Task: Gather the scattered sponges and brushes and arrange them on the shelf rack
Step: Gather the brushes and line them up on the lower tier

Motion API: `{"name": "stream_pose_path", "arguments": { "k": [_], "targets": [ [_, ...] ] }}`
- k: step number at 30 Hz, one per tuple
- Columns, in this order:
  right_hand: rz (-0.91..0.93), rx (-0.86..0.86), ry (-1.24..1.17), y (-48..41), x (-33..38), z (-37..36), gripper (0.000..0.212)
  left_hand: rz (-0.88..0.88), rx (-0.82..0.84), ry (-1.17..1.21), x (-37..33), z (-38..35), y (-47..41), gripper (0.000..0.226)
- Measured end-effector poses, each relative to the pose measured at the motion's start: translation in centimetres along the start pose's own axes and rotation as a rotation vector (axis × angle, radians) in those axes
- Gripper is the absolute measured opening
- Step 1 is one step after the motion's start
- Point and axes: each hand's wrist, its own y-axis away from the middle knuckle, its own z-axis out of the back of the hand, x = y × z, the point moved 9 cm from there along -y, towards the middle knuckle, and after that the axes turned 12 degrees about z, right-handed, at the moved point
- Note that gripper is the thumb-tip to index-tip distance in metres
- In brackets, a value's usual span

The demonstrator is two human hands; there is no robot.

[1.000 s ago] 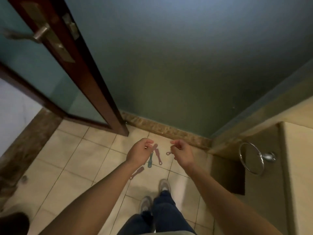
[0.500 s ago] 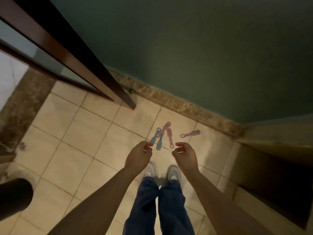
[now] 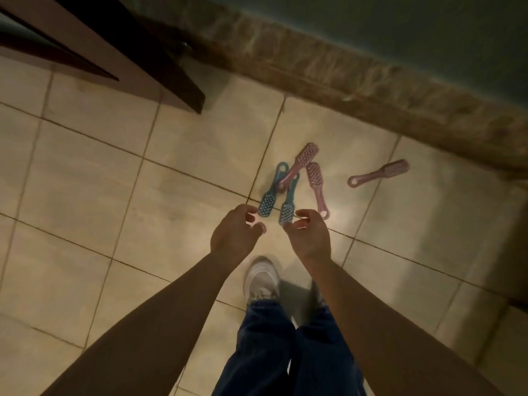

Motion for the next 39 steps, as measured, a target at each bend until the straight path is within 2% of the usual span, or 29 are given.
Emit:
{"name": "stream_pose_path", "arguments": {
  "k": [5, 10, 17, 22, 28, 33, 39],
  "targets": [
    [-0.008, -0.098, -0.005, -4.6, -4.6, -3.5, 0.046, -0.030, -0.038, -0.007, 1.9, -3.8, -6.7, 0.043],
    [0.022, -0.187, 0.078, -7.2, -6.1, -4.4, 0.040, -0.083, -0.100, -0.017, 2.1, -6.1, -9.6, 0.053],
    [0.024, -0.220, 0.239, -7.7, -6.9, -3.9, 0.034, -0.082, -0.226, -0.021, 1.3, -7.0, -9.6, 0.048],
    [0.014, -0.246, 0.261, -7.1, -6.9, -3.2, 0.035, 0.005, -0.196, 0.018, 1.6, -7.7, -9.5, 0.040],
    [-0.007, -0.136, 0.142, -4.9, -6.6, -3.2, 0.037, 0.103, -0.149, 0.110, 2.9, -6.6, -7.4, 0.041],
    [0.029, -0.102, 0.113, -1.3, -4.0, -1.2, 0.026, 0.140, -0.132, 0.128, 3.1, -4.1, -3.2, 0.040],
    [0.183, -0.082, 0.135, 4.0, 2.3, 3.7, 0.019, 0.064, -0.151, 0.133, -0.2, -0.6, 4.5, 0.027]
  ]
}}
